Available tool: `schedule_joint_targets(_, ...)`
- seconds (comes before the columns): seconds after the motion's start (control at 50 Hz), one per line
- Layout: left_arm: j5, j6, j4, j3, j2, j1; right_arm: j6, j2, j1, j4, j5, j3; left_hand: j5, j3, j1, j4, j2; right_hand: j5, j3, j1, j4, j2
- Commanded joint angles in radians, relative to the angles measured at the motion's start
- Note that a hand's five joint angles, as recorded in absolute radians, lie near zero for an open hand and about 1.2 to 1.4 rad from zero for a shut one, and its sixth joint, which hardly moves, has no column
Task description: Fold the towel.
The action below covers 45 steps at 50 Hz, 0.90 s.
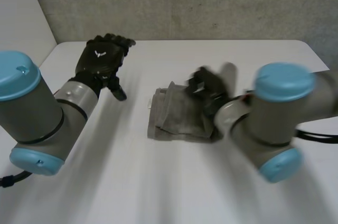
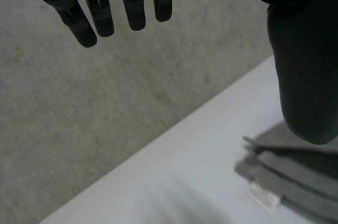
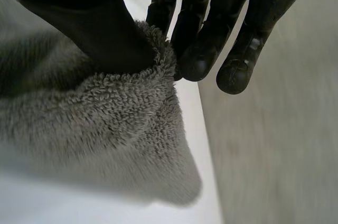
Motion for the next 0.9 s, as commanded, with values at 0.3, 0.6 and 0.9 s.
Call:
schedule_joint_targets(0.3, -0.059, -0.110, -0.054, 0.130, -0.018, -0.026, -0.010, 0.122, 0.159, 0.005, 0.005, -0.106, -0.218, -0.061, -0.090, -0.082, -0.076, -1.155, -1.159, -1.111, -1.162, -1.115)
schedule_joint_targets(0.6, -0.099, -0.165, -0.110, 0.327, -0.188, -0.125, 0.740, -0.111, -0.072, 0.068, 0.001, 0.022, -0.209, -0.053, -0.081, -0.073, -0.067, -1.155, -1.159, -1.111, -1.162, -1.115)
schedule_joint_targets(0.9, -0.104, -0.215, -0.321, 0.637, -0.550, -0.241, 0.863, 0.072, -0.126, 0.157, -0.002, -0.080, -0.201, -0.044, -0.073, -0.064, -0.059, -1.155, -1.159, -1.111, -1.162, -1.115)
